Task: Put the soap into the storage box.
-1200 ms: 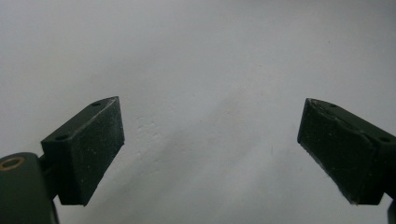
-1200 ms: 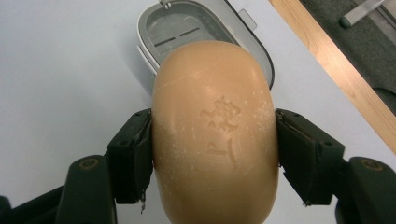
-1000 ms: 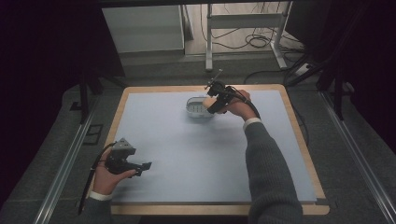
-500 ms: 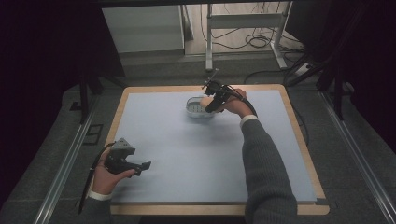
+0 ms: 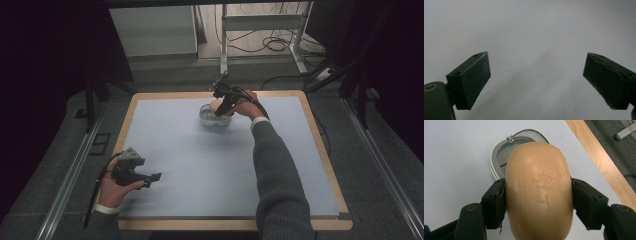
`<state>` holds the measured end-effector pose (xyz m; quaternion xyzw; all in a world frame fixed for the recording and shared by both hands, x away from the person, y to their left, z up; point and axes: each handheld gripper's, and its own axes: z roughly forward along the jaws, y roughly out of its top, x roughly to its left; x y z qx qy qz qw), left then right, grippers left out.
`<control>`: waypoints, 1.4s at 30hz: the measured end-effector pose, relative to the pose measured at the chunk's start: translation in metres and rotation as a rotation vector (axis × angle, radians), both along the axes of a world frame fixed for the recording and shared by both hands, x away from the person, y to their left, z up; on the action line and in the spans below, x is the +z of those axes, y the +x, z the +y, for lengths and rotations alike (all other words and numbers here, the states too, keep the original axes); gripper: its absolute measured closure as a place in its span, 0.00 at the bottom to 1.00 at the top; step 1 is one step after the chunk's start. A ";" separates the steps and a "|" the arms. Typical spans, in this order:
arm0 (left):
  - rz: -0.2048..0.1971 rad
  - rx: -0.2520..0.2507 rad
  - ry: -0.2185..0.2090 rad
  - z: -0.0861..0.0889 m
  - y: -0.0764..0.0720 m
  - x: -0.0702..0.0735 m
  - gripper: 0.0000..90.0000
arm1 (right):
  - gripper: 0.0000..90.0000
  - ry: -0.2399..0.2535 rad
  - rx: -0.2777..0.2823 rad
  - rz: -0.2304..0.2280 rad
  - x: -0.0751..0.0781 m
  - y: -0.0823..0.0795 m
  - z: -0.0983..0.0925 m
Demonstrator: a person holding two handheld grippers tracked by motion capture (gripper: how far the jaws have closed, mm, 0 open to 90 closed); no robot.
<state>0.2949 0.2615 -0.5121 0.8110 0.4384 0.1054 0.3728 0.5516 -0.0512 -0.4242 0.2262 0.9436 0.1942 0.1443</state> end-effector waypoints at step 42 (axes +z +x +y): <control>0.010 -0.013 0.007 -0.002 0.002 -0.002 0.09 | 0.34 -0.033 0.017 0.035 -0.029 0.012 0.014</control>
